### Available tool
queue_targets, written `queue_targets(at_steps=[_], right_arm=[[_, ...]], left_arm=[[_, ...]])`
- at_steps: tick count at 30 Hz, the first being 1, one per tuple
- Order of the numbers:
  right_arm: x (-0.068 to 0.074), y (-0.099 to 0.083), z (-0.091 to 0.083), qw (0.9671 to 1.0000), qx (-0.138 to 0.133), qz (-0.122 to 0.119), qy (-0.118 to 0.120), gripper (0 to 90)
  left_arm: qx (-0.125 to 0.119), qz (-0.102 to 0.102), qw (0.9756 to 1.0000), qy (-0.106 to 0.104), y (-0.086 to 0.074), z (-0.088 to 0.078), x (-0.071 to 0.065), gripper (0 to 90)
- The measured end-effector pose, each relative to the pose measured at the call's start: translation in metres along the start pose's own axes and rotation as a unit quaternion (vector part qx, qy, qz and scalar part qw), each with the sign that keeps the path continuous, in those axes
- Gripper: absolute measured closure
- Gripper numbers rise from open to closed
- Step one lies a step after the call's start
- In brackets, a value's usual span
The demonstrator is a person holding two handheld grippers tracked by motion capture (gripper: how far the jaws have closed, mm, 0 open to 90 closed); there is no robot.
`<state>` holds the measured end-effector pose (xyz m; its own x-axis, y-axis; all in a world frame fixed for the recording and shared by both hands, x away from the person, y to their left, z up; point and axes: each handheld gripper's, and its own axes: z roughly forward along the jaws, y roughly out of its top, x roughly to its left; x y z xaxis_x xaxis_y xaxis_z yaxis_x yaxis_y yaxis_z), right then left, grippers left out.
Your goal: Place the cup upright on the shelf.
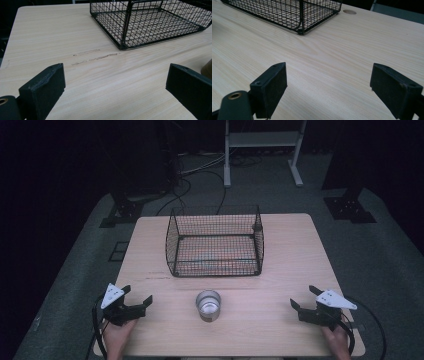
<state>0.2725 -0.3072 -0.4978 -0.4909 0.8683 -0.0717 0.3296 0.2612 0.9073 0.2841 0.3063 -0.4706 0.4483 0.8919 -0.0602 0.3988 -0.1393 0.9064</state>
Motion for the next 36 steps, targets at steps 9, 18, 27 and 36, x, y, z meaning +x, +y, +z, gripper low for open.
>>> queue_targets(at_steps=[9,18,27,36], right_arm=[[0.000,0.000,0.000,1.0000,0.000,-0.001,0.002,13.4],[0.000,0.000,0.000,1.0000,0.000,-0.001,0.000,13.4],[0.001,0.000,0.000,1.0000,0.000,-0.001,-0.001,13.4],[0.001,0.000,0.000,1.0000,0.000,-0.001,0.000,13.4]], left_arm=[[-0.004,0.000,0.9999,-0.011,0.002,0.001,-0.002,1.4],[-0.008,0.009,0.9996,-0.024,0.006,0.001,-0.009,1.4],[-0.010,0.017,0.9994,-0.029,0.008,0.001,-0.016,1.4],[-0.009,0.026,0.9989,-0.037,0.010,0.002,-0.022,1.2]])
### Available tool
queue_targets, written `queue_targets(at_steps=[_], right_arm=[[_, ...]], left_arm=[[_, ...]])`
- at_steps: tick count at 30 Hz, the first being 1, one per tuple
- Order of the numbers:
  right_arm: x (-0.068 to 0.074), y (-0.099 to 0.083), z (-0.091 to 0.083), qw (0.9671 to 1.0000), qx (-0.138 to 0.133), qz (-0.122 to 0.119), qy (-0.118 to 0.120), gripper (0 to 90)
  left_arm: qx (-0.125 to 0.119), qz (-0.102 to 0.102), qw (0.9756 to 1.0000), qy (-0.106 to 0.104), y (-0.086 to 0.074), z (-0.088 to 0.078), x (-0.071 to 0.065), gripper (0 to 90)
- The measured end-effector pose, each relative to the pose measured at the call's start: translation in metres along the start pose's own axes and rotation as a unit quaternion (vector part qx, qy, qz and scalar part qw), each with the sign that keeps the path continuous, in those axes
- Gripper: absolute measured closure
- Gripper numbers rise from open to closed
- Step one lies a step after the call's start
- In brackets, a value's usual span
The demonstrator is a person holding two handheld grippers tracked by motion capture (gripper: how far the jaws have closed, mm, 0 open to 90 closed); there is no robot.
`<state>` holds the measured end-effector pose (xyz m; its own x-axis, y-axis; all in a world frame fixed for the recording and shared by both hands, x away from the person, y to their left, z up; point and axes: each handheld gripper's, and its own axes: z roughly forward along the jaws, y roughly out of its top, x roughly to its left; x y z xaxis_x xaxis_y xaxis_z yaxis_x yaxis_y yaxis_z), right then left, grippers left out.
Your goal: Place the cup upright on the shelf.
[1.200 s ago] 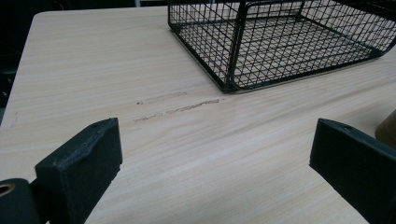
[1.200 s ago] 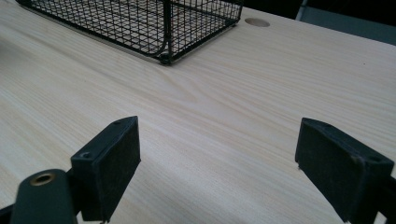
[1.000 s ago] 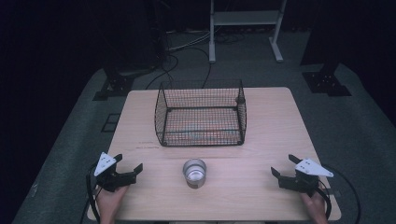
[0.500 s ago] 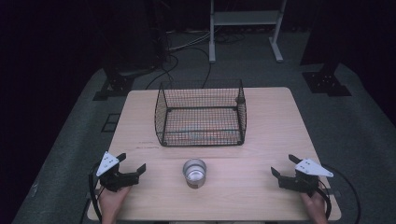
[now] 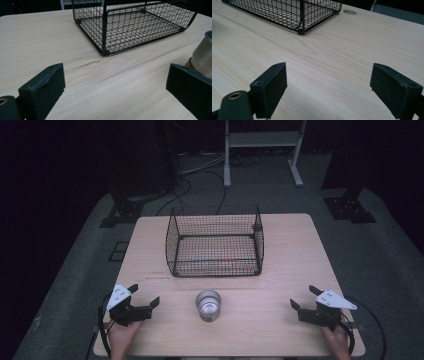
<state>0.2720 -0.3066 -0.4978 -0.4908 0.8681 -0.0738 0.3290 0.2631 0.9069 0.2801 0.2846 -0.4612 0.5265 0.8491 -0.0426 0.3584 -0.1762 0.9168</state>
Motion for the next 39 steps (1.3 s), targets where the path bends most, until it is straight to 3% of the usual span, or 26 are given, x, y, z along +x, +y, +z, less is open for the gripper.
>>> queue_targets(at_steps=[16,26,39], right_arm=[[0.000,0.000,0.000,1.0000,0.000,0.000,-0.001,13.4],[0.000,0.000,0.000,1.0000,0.001,0.000,-0.001,13.4],[0.000,0.000,0.000,1.0000,0.001,-0.002,-0.002,13.4]], left_arm=[[0.000,0.011,0.9996,-0.026,0.005,0.008,-0.012,1.2],[0.012,0.022,0.9992,-0.032,0.006,0.012,-0.019,1.2],[0.004,0.056,0.9964,-0.064,0.021,0.018,-0.036,0.0]])
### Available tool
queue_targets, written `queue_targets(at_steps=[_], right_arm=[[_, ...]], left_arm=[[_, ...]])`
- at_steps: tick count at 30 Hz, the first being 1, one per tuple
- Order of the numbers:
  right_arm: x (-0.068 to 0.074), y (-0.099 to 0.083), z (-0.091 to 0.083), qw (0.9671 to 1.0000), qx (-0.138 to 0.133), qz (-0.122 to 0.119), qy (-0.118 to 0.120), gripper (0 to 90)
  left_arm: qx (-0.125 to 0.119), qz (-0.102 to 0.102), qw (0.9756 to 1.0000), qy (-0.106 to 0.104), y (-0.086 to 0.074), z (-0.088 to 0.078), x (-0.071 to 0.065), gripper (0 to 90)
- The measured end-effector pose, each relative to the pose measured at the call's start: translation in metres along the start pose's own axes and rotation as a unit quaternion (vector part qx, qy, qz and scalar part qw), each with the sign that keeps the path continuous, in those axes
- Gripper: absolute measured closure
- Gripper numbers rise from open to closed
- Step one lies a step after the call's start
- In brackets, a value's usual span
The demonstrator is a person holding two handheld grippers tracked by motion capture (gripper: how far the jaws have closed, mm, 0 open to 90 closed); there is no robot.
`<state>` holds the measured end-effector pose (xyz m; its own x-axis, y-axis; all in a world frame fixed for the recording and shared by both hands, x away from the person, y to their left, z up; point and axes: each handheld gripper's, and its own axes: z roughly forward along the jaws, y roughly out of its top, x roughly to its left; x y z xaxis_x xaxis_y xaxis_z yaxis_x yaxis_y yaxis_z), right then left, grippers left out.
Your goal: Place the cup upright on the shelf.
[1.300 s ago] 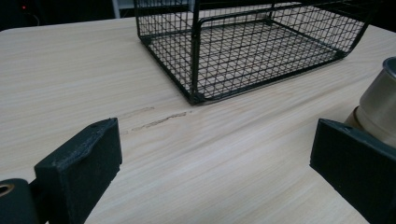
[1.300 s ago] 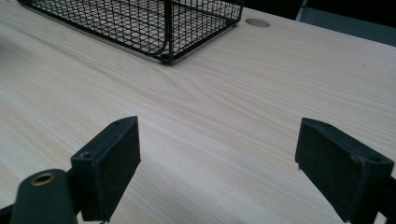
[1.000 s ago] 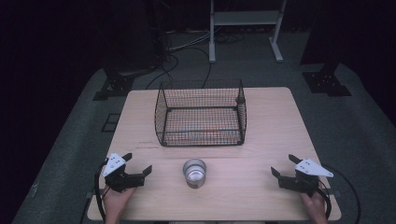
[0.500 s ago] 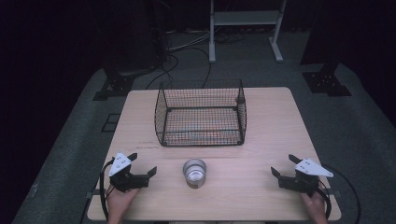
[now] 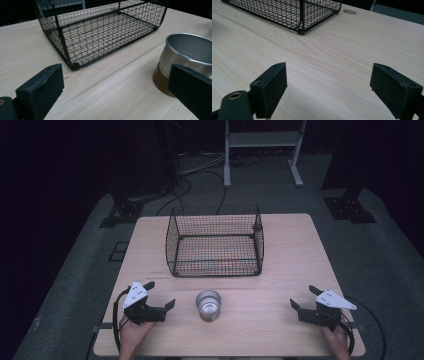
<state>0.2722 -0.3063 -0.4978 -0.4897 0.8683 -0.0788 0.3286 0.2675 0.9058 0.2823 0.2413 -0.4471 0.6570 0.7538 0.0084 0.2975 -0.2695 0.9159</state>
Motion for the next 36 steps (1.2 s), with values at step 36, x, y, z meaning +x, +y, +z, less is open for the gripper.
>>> queue_targets(at_steps=[36], right_arm=[[0.000,0.000,0.000,1.0000,-0.001,0.000,0.003,13.4]], left_arm=[[0.013,0.063,0.9901,-0.124,0.046,0.018,-0.041,0.0]])
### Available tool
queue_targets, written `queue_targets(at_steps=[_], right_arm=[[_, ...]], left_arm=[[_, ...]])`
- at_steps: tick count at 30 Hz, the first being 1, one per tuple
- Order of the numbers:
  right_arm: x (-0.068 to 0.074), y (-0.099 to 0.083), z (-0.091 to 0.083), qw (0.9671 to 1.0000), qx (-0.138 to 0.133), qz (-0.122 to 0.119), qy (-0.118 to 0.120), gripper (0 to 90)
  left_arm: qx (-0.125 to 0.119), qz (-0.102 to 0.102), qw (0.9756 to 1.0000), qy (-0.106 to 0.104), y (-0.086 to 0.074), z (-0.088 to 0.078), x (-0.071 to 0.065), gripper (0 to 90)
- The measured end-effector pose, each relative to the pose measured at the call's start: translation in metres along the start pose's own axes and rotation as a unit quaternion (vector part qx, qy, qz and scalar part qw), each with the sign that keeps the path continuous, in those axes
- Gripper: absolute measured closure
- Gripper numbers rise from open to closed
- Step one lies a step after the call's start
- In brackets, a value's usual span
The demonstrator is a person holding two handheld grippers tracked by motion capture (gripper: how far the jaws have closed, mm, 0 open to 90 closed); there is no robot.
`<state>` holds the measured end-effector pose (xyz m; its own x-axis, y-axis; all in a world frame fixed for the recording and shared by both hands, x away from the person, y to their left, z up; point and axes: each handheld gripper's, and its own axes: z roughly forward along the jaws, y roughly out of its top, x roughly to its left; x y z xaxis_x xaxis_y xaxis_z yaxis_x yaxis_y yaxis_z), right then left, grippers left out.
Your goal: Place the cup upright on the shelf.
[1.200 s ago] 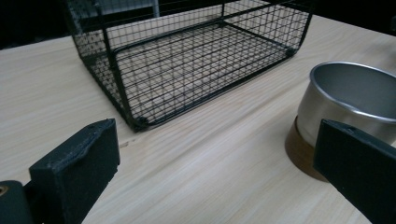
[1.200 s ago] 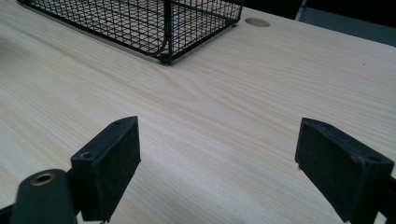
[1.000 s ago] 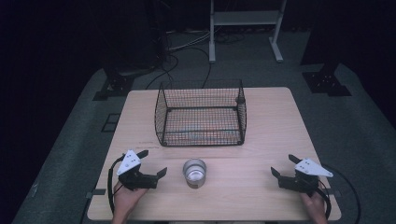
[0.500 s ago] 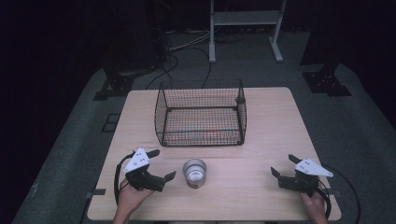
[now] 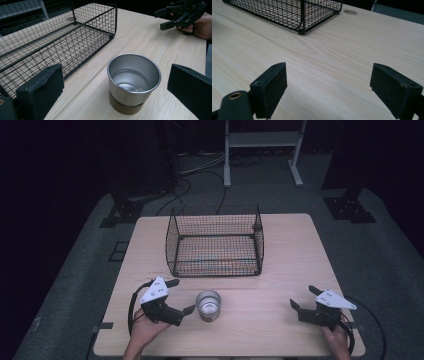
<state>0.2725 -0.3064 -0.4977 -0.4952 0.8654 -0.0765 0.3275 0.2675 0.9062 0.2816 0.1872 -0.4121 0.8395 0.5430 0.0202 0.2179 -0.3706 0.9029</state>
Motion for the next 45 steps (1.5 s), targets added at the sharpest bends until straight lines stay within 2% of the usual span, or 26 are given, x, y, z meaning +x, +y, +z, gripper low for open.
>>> queue_targets(at_steps=[16,24,35,45], right_arm=[[0.000,0.000,0.000,1.0000,0.000,0.000,0.001,13.4],[0.000,0.000,0.000,1.0000,0.000,0.000,0.002,13.4],[0.000,0.000,0.000,1.0000,-0.001,0.000,0.002,13.4],[0.000,0.000,0.000,1.0000,-0.002,-0.001,0.003,13.4]], left_arm=[[0.026,0.033,0.9985,-0.035,0.013,0.014,-0.010,0.0],[0.049,0.044,0.9963,-0.055,0.015,0.025,-0.014,0.0],[0.071,0.054,0.9937,-0.067,0.015,0.037,-0.019,0.0],[0.094,0.065,0.9900,-0.082,0.015,0.049,-0.022,0.0]])
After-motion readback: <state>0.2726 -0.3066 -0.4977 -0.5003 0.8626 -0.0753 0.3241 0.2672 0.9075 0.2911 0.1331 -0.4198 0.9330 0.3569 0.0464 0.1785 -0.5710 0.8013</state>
